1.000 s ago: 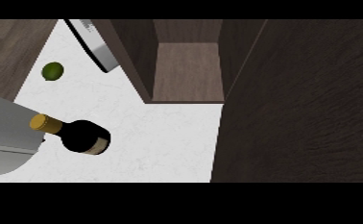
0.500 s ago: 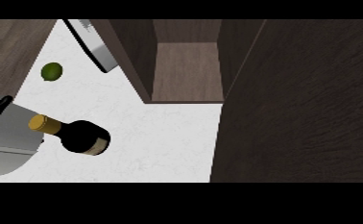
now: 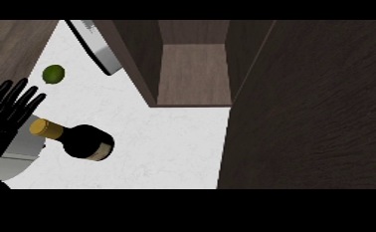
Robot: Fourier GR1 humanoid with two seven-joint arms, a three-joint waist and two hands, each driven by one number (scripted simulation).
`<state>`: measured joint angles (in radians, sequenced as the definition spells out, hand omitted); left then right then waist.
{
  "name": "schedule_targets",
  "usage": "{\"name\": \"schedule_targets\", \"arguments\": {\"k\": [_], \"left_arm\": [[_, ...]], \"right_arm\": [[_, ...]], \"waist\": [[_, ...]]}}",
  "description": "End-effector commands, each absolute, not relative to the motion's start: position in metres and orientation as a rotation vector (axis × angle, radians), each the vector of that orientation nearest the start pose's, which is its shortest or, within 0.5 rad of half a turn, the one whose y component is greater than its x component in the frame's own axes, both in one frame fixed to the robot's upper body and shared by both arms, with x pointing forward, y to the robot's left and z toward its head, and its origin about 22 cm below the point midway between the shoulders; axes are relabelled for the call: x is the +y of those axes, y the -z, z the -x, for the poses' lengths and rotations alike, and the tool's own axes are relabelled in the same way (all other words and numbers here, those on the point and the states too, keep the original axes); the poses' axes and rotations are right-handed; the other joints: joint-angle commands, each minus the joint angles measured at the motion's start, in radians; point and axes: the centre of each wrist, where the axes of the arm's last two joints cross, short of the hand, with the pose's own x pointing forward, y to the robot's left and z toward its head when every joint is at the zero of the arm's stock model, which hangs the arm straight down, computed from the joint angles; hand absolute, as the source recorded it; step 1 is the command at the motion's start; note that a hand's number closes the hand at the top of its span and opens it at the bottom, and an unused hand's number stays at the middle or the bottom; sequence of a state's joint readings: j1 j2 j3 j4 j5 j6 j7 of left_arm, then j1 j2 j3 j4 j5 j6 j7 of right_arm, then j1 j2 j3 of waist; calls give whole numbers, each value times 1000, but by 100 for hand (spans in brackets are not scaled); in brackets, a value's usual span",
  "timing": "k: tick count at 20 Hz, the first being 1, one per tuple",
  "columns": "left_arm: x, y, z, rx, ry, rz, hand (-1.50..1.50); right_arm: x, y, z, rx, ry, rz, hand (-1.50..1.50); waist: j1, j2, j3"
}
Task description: Pick up the wine, place it into the cabinet and close the cabinet
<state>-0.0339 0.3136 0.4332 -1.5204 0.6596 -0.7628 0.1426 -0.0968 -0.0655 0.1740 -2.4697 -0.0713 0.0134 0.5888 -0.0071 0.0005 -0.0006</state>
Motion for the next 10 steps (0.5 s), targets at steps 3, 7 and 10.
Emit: {"name": "schedule_targets", "arguments": {"k": [3,7,10], "left_arm": [[406,-20,-253,-1666,136,478,-150],[404,19,-249,-1614,133,498,-150],[398,32,-250,-1621,162,473,-150]], "right_arm": [[-198,-205,-125,-1957,-228,-278,-150],[-212,-211,-139,-1987,-230,-261,-150],[-203,-214,-145,-1971,-231,-256,-150]], "waist": [[-5,0,0],[-4,2,0],[2,0,0]]}}
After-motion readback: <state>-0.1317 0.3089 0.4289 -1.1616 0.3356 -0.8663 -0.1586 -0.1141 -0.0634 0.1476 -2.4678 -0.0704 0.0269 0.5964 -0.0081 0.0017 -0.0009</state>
